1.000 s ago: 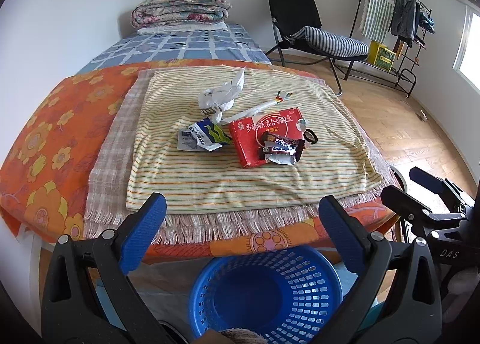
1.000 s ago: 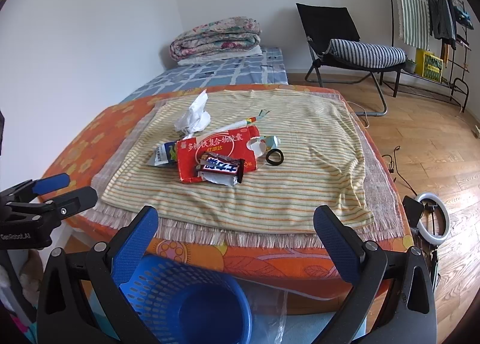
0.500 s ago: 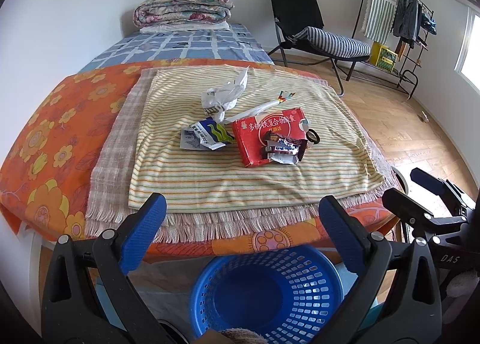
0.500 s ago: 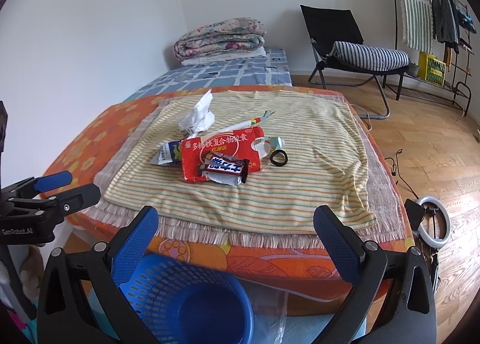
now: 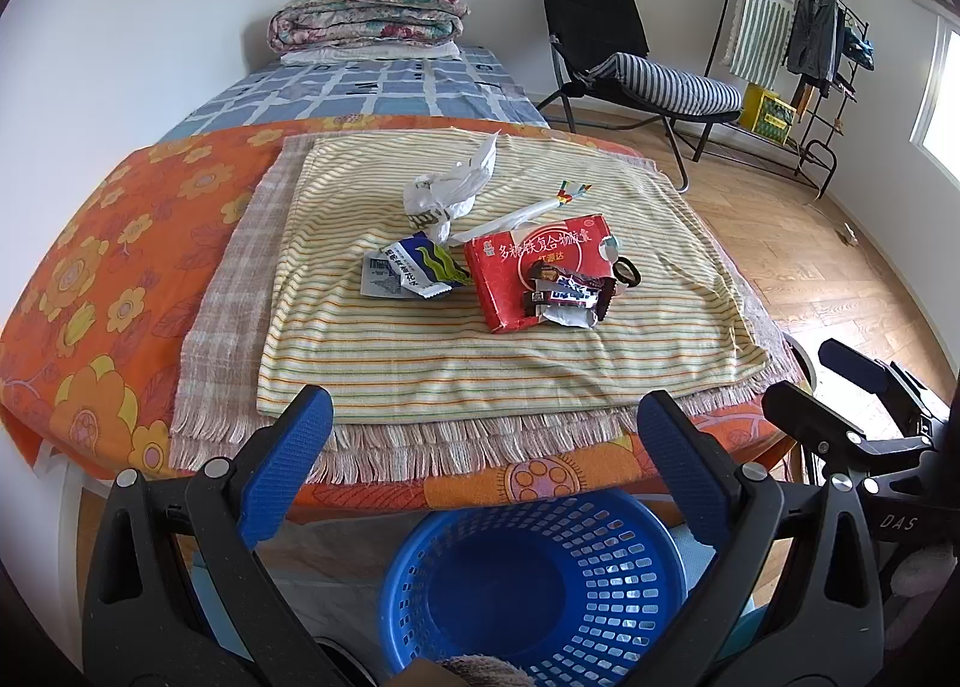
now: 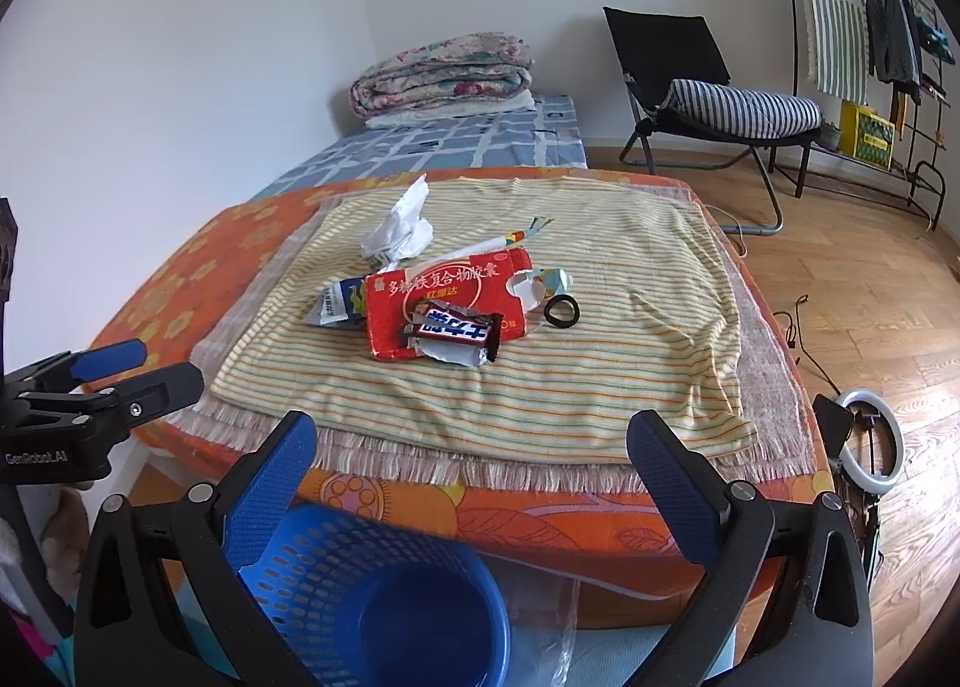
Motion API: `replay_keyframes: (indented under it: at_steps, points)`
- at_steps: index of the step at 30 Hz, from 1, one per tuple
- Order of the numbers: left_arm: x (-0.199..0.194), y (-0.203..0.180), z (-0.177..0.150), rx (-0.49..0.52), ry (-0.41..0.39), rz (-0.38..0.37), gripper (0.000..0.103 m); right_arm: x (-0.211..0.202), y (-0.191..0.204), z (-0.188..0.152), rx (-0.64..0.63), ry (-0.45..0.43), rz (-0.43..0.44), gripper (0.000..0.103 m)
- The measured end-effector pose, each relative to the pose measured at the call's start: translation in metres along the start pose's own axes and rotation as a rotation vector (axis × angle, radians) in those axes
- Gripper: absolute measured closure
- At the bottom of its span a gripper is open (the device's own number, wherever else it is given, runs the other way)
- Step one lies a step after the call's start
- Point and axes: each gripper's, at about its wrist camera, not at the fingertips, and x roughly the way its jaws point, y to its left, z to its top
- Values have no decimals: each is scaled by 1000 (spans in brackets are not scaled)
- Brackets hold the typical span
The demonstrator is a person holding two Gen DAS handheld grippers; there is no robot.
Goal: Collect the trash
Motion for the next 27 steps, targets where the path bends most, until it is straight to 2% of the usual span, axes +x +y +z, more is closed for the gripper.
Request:
replay_keyframes:
  at_steps: [27]
  points:
    - [1, 0, 0, -2, 2, -1, 0, 1, 0, -1, 6, 5, 11, 1]
